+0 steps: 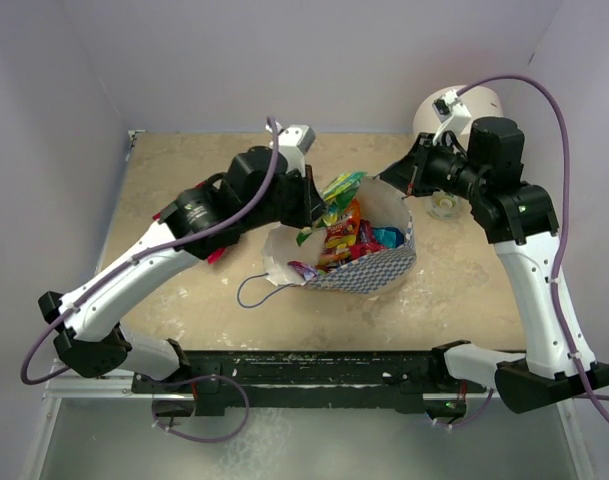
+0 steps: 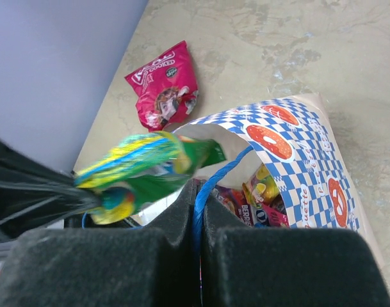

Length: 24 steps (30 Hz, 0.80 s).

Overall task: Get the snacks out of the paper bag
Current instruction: Take out the snack from the paper bag, then place the snack at the center of the board.

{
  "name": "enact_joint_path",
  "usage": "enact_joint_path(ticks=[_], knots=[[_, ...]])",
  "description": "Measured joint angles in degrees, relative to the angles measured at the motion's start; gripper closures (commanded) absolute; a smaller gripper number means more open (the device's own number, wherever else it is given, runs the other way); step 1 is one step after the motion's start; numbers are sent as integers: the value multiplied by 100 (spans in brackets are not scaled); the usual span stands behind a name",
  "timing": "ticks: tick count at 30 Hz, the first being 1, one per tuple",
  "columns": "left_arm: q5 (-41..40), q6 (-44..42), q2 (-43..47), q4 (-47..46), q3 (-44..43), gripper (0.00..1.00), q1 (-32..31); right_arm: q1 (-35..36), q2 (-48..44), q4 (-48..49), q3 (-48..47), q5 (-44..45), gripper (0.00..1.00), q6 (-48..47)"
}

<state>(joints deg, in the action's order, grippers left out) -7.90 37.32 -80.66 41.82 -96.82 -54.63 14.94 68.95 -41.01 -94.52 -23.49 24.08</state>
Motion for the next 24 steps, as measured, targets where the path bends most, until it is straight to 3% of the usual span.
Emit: enact_joint_path(ticks=[6, 16, 20, 24], knots=[[212, -562, -24, 1158, -1635, 100, 223, 0, -7, 116, 37, 160, 100, 87], [48, -1145, -568, 2726, -3814, 100, 1593, 0, -7, 319, 63, 348, 100, 192], [-111, -1259, -748, 2992, -4275, 100, 1838, 0, 11, 525, 157, 323, 100, 273], [-675, -1379, -597, 3010, -4153, 100, 1939, 0, 11, 621, 199, 319, 100, 289]])
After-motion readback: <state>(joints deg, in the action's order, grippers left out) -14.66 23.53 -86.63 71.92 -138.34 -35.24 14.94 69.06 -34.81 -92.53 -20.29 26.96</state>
